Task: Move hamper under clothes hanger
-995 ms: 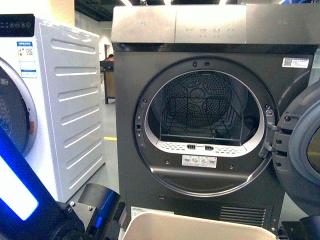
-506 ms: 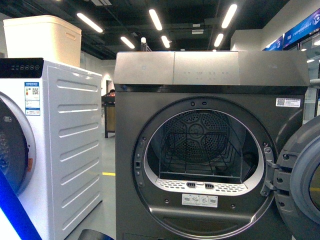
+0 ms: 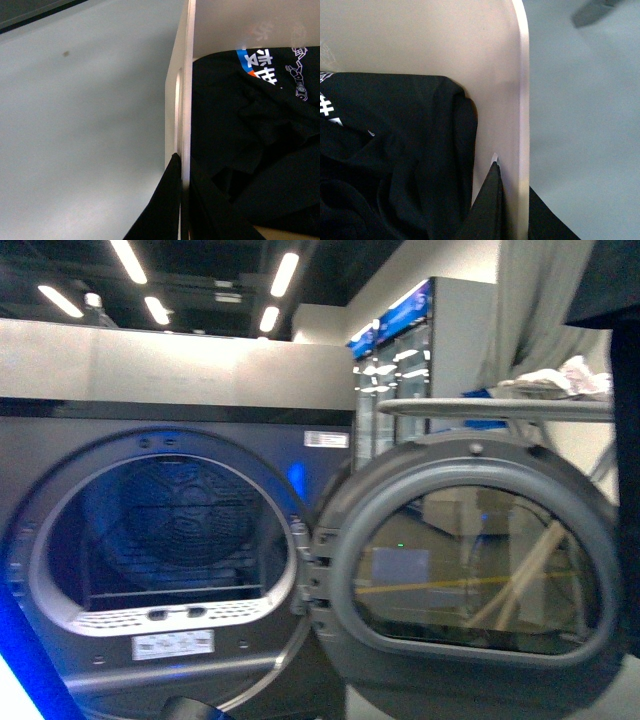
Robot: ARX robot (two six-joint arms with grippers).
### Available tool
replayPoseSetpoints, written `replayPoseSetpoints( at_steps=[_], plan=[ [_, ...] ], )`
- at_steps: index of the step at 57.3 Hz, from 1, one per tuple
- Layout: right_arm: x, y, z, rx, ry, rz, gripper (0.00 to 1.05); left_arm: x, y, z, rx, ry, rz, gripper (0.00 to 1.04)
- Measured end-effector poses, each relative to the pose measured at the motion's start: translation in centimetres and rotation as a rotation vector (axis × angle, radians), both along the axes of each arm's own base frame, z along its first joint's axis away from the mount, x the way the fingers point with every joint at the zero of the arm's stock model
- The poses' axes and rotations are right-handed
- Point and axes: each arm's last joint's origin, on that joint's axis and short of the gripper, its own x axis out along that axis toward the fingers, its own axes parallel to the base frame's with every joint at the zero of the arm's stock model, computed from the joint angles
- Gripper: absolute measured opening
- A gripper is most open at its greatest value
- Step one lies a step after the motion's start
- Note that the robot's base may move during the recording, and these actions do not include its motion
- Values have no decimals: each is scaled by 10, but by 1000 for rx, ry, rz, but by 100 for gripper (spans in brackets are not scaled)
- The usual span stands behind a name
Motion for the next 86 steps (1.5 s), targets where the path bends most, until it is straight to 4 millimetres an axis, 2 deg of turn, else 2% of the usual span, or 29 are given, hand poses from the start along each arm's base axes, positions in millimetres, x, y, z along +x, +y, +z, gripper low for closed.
replayPoseSetpoints(
  at_steps=[26, 86],
  plan=[
    [-1, 5, 0, 8, 1, 18, 3, 1, 5, 0, 9, 0, 15, 4],
    [-1, 3, 0, 5, 1, 12, 3, 0, 4, 0, 6, 2, 9, 4]
  ],
)
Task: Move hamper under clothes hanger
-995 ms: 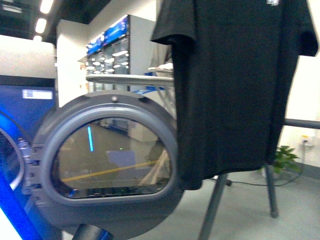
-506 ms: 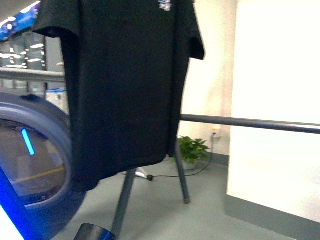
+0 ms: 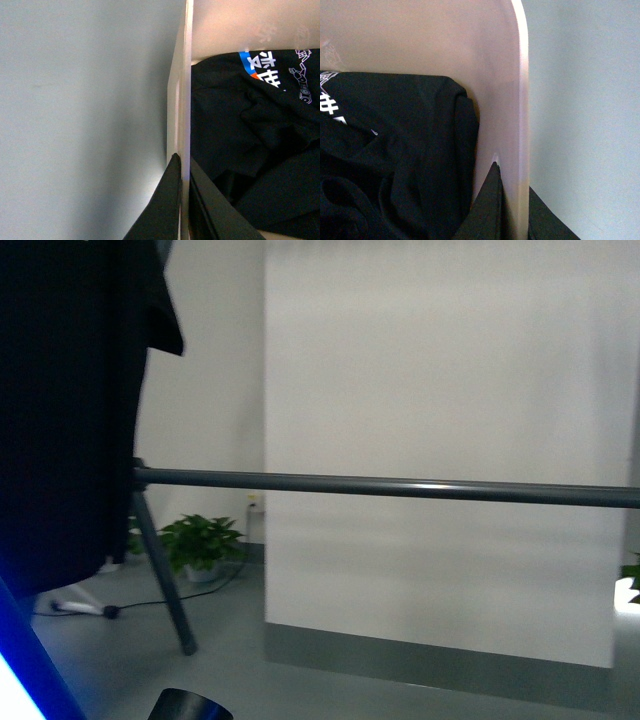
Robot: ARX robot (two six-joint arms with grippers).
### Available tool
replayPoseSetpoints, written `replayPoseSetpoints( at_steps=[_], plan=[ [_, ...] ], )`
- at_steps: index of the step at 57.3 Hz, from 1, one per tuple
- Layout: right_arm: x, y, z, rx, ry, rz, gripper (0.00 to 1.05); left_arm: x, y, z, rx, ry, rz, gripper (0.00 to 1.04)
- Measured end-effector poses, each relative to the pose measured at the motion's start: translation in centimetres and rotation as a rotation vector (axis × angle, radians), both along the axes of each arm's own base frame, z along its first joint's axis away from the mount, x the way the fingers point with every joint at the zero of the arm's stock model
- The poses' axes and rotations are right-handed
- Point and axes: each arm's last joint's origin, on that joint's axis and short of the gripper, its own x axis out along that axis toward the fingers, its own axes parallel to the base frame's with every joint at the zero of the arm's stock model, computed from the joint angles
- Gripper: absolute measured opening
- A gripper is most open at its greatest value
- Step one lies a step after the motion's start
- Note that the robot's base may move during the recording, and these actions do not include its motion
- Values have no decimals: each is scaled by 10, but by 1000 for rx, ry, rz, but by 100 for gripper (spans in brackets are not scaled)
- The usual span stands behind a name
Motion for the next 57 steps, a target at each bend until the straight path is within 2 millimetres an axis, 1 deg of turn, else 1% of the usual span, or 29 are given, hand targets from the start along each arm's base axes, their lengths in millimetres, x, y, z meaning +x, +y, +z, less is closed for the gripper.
replayPoseSetpoints(
  at_steps=[19, 30, 35, 47, 57],
  plan=[
    [0, 0, 1, -1, -3, 0, 3, 1, 0, 2, -1, -6, 0, 4],
    [-1, -11, 0, -12, 1, -39, 3, -3, -12, 2, -16, -1, -41, 4],
    [-1, -12, 1, -17, 1, -44, 3, -3, -14, 2, -17, -1, -45, 4],
    [0, 3, 0, -1, 0, 7, 3, 1, 1, 2, 4, -6, 8, 4],
    [0, 4, 0, 3, 0, 14, 3, 2, 4, 2, 4, -6, 13, 4]
  ],
)
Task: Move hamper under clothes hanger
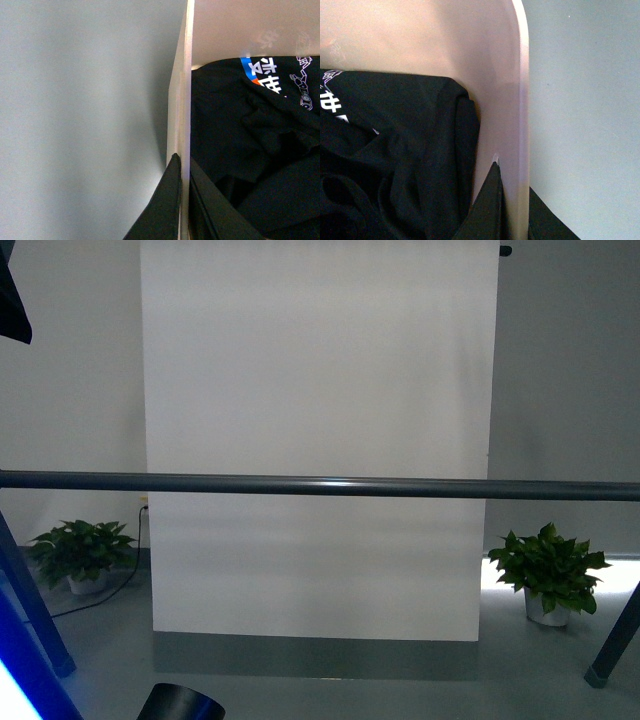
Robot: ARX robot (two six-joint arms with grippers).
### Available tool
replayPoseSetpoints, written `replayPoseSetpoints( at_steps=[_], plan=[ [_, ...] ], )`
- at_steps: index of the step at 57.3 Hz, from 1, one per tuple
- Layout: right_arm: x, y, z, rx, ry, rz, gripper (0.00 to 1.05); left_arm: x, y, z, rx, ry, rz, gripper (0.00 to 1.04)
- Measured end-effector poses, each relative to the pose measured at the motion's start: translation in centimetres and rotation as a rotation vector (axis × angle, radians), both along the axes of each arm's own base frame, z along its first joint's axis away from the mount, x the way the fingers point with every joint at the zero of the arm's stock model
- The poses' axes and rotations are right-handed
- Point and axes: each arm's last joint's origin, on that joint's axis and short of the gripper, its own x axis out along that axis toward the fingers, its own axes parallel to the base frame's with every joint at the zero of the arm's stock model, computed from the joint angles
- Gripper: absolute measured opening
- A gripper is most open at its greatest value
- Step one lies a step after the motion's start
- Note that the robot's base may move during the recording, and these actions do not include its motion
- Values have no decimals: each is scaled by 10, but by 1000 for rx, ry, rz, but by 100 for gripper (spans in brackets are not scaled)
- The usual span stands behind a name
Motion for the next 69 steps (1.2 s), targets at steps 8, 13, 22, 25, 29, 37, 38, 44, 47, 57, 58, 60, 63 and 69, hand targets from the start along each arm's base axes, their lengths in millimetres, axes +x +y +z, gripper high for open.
replayPoseSetpoints(
  at_steps=[8, 13, 22, 25, 29, 37, 38, 44, 47, 57, 58, 60, 63, 69],
  plan=[
    [0, -2, 0, -8, 0, -12, 3, -1, -3, 0, -1, 0, -9, 4],
    [0, -5, 0, -9, 0, -20, 3, -1, -5, 0, -4, 1, -16, 4],
    [0, -6, 0, -8, 0, -21, 3, -2, -6, 0, -4, 1, -17, 4],
    [0, -5, 0, -8, 0, -18, 3, -1, -5, 0, 0, 0, -13, 4],
    [0, -4, 0, -6, 0, -16, 3, -1, -5, 0, 0, 0, -11, 4],
    [0, -5, 0, -8, 0, -20, 3, -2, -6, 0, -3, 1, -17, 4],
    [0, -6, 0, -9, 0, -23, 3, -2, -7, 0, -6, 2, -22, 4],
    [0, -11, 0, -12, 1, -37, 3, -3, -11, 0, -13, 4, -36, 4],
    [0, -8, 0, -9, 0, -27, 3, -2, -8, 0, -5, 2, -22, 4],
    [0, 4, 0, 8, 0, 14, 3, 1, 3, 0, 7, -2, 12, 4],
    [0, 4, 0, 8, 0, 15, 3, 1, 4, 0, 5, -1, 13, 4],
    [0, 4, 0, 7, 0, 13, 3, 1, 4, 0, 5, -1, 12, 4],
    [0, 3, 0, 1, 0, 7, 3, 0, 2, 0, 0, 0, 4, 4],
    [0, -1, 0, -7, 0, -9, 3, -1, -3, 0, 0, 0, -8, 4]
  ],
)
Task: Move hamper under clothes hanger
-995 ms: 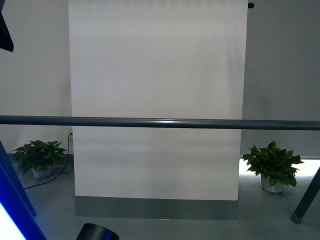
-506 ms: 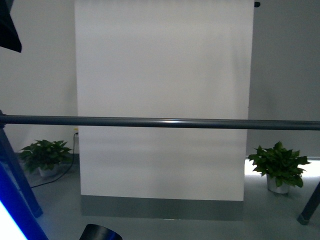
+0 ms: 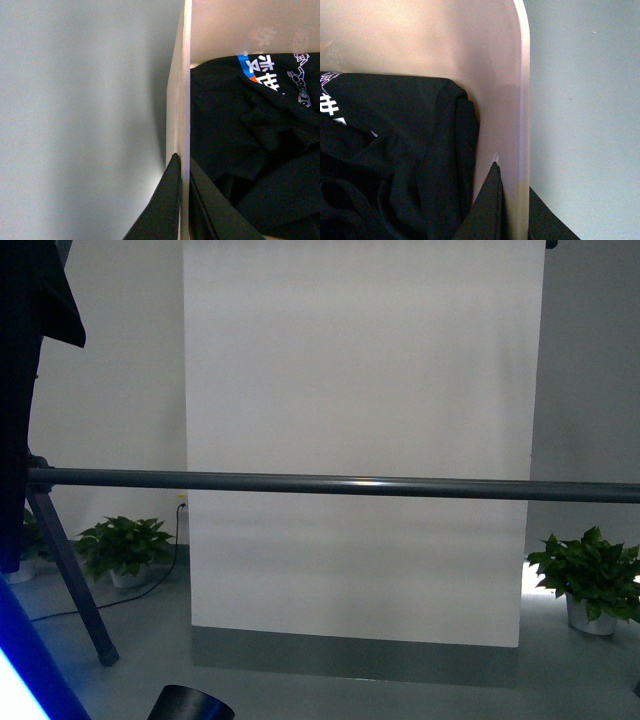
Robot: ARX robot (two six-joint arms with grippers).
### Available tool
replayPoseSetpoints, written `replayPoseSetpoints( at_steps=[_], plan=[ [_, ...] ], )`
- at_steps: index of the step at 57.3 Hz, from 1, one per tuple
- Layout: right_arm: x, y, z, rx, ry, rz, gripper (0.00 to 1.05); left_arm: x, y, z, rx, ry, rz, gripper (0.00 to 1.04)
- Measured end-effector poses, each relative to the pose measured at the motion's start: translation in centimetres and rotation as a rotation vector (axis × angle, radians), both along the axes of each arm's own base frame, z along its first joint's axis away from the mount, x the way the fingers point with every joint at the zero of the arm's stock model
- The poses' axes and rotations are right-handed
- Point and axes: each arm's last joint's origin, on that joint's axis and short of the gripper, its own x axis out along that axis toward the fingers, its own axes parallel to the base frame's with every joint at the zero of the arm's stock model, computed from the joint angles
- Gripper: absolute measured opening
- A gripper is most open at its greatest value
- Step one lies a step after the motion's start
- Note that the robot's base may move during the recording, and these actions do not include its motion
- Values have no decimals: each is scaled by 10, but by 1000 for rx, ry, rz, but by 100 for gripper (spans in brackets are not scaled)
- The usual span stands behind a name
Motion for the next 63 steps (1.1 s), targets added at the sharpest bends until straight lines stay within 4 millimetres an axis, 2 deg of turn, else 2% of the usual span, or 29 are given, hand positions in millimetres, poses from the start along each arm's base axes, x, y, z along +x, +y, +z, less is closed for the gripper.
replayPoseSetpoints(
  at_steps=[14, 63],
  plan=[
    [0, -6, 0, -2, 0, -16, 3, -1, -3, 0, -6, 2, -12, 4],
    [0, -3, 0, 1, 0, -7, 3, 0, -1, 0, -2, 0, -4, 4]
  ],
)
